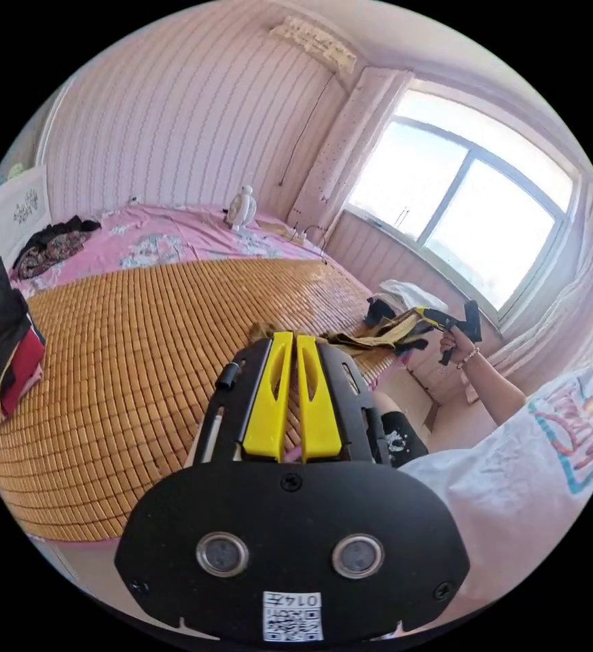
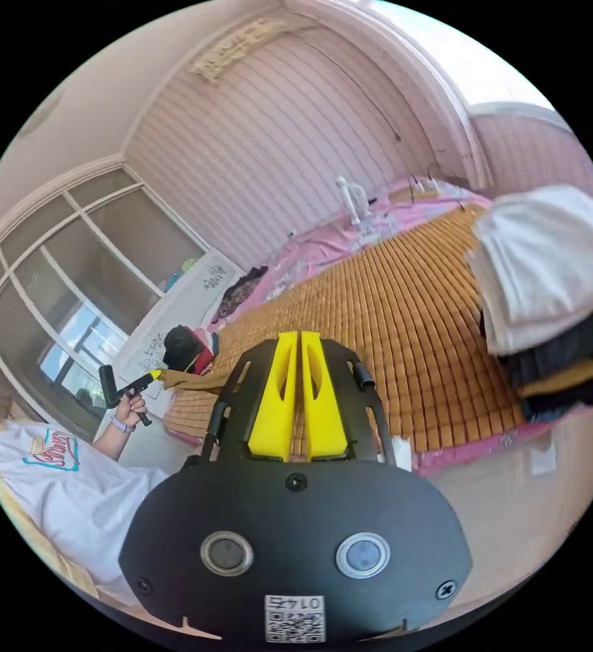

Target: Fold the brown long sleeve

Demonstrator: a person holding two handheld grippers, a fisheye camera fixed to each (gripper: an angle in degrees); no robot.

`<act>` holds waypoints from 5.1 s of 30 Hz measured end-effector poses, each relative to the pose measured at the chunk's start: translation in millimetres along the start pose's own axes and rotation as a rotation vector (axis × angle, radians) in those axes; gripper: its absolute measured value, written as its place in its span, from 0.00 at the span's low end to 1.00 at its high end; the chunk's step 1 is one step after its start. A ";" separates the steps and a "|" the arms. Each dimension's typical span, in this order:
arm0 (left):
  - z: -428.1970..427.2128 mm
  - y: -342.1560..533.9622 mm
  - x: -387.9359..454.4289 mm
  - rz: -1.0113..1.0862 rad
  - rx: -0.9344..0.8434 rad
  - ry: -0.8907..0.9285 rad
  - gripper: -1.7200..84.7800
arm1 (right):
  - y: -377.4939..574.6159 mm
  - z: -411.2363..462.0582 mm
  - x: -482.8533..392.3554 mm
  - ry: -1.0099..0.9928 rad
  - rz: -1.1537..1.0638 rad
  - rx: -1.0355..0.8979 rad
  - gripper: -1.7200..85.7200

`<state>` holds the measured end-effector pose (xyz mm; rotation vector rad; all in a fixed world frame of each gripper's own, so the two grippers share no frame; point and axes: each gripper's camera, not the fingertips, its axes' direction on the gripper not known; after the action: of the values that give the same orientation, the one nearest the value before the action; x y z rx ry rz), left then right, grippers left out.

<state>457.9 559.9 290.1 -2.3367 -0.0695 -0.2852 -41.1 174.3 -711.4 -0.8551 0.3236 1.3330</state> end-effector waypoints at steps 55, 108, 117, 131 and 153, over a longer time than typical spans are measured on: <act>-312.6 -208.0 -26.7 0.101 0.581 -0.572 0.01 | -376.3 -2.6 -390.0 0.012 -0.411 0.376 0.02; 201.6 244.0 -175.4 -0.533 -0.447 -0.323 0.01 | 103.8 375.9 -93.6 0.252 -0.037 -0.670 0.03; 209.5 263.5 -138.3 -0.525 -0.505 -0.344 0.01 | 122.5 372.4 -102.8 0.274 -0.030 -0.712 0.03; 180.2 291.2 -79.8 -0.562 -0.407 -0.420 0.02 | 152.4 343.3 -120.9 0.295 -0.072 -0.661 0.07; 164.4 236.4 88.1 -0.187 -0.136 -0.362 0.01 | 206.1 237.8 -168.4 0.290 -0.209 -0.353 0.05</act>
<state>606.0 506.6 33.4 -2.4957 -0.4589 0.0474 -336.3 220.1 -516.0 -1.3478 0.2184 1.0857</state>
